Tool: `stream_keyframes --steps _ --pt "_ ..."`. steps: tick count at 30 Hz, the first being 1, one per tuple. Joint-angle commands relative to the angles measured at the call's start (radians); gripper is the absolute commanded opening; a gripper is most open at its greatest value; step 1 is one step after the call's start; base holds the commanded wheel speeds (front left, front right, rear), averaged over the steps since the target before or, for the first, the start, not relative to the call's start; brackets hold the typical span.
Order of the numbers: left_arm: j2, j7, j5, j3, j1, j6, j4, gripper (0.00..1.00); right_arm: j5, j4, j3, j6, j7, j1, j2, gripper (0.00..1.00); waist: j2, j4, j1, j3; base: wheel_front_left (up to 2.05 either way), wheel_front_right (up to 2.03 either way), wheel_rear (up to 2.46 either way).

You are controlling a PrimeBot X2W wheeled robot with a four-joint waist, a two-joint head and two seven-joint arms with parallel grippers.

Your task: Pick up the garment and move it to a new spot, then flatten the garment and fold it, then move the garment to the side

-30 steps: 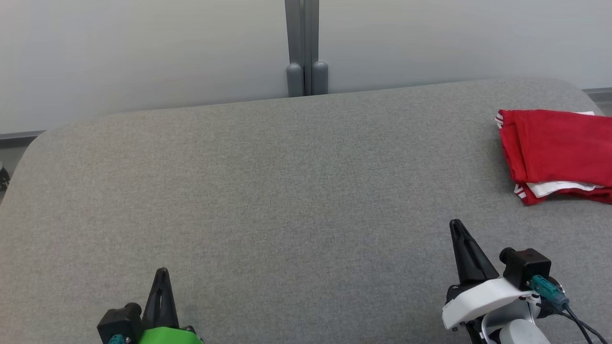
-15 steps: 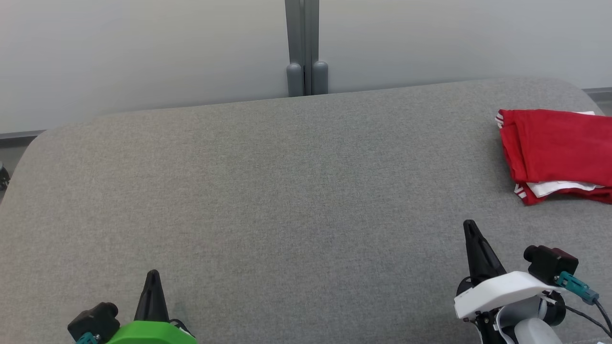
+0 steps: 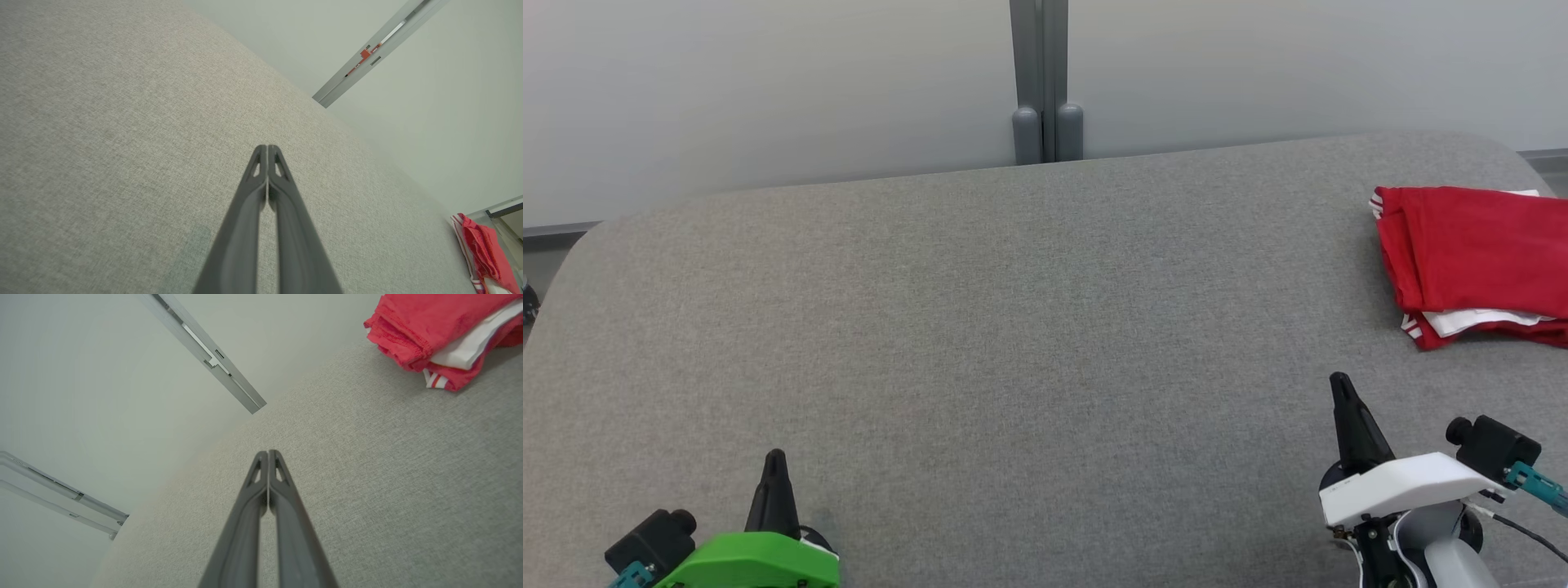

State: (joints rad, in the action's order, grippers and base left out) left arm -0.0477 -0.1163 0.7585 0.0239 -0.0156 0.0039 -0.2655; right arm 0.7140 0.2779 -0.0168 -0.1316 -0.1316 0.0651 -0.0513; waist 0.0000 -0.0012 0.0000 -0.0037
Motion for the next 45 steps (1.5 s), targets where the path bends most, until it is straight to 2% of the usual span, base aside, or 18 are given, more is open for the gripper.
stream_keyframes --steps 1,23,45 --pt "-0.003 0.008 0.039 -0.011 0.032 -0.008 0.014 0.0 0.041 -0.018 0.007 0.0 0.011 0.024 -0.006 0.0 0.0 0.0 0.0 0.0 0.0 0.0 0.0" --pt "-0.003 0.078 0.297 -0.052 0.064 -0.05 0.018 0.0 0.317 -0.025 0.042 0.001 0.082 0.033 -0.008 0.0 0.0 0.0 0.0 0.002 0.0 0.0 0.0" --pt "-0.004 0.137 0.507 -0.086 0.091 -0.083 0.02 0.0 0.539 -0.029 0.072 0.001 0.142 0.038 -0.008 0.0 0.0 0.001 0.0 0.003 0.0 0.0 0.0"
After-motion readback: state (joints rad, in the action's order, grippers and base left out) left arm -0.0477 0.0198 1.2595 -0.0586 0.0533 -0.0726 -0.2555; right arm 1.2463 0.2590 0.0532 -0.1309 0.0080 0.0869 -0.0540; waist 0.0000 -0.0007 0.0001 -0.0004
